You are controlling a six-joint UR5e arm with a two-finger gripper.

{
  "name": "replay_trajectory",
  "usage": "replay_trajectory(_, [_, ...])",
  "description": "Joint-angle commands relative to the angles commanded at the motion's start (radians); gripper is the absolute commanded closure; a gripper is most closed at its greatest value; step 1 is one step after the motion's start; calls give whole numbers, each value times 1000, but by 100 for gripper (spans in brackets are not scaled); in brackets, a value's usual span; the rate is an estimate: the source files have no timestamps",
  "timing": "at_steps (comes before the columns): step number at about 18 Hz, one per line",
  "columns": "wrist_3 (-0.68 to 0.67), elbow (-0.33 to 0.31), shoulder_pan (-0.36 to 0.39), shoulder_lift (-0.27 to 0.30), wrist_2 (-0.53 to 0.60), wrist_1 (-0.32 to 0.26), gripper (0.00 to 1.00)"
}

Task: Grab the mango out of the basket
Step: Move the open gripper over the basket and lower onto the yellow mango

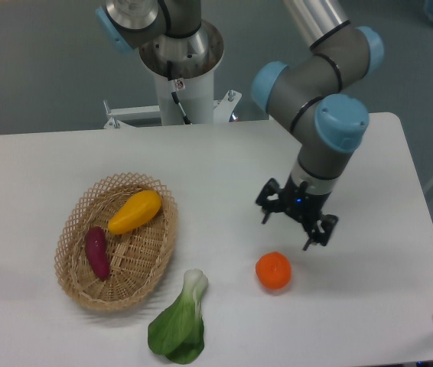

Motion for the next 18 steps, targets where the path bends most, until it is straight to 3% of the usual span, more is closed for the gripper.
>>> replay_trajectory(8, [-61,-138,-115,75,3,8,0])
replay_trajectory(15, [-176,-153,-232,89,6,8,0])
replay_trajectory(18, [-198,-207,-279,92,11,11,0])
